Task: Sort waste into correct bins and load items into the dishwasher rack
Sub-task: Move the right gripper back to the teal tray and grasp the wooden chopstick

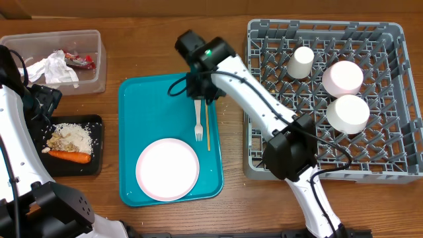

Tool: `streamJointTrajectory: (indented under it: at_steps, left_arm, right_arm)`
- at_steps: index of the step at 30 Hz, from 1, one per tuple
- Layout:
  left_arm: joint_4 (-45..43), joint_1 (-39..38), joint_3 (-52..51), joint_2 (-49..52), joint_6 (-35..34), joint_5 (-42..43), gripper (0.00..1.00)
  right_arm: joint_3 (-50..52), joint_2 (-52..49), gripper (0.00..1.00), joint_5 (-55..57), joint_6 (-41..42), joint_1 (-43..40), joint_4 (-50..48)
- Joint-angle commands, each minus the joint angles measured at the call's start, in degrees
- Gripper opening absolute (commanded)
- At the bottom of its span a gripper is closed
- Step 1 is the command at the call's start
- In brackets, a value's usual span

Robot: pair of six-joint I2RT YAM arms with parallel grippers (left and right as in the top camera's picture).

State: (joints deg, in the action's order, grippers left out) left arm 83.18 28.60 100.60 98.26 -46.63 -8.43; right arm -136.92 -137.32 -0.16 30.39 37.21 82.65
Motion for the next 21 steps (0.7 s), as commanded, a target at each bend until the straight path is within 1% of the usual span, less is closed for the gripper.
streamJointTrajectory:
  at_steps: [1, 7, 13, 17, 21]
  left_arm:
    - [0.13, -0.13, 0.37, 0.22, -0.98, -0.98, 1.0]
    - [0.13, -0.13, 0.37, 0.22, -0.98, -0.98, 1.0]
    - [0.13, -0.13, 0.37, 0.24, -0.98, -0.98, 1.0]
    - [0.11, -0.13, 0.37, 0.24, -0.98, -0.98, 1.0]
    - [0.13, -0.13, 0.37, 0.24, -0.98, -1.01, 1.0]
  right_arm:
    - [-0.81, 0.35, 0.32, -0.31, -1.77, -1.11, 1.05]
    - [6.1, 0.35, 0.32, -0.74, -1.73, -0.76, -0.46]
    - [16.24, 0.35, 0.32, -1.46, -1.66, 1.66, -7.48]
    - [20.7, 0.35, 0.32, -1.49, -0.17, 2.34, -10.71]
    - [22.8, 0.35, 0.32, -1.66, -0.13, 2.36, -12.48]
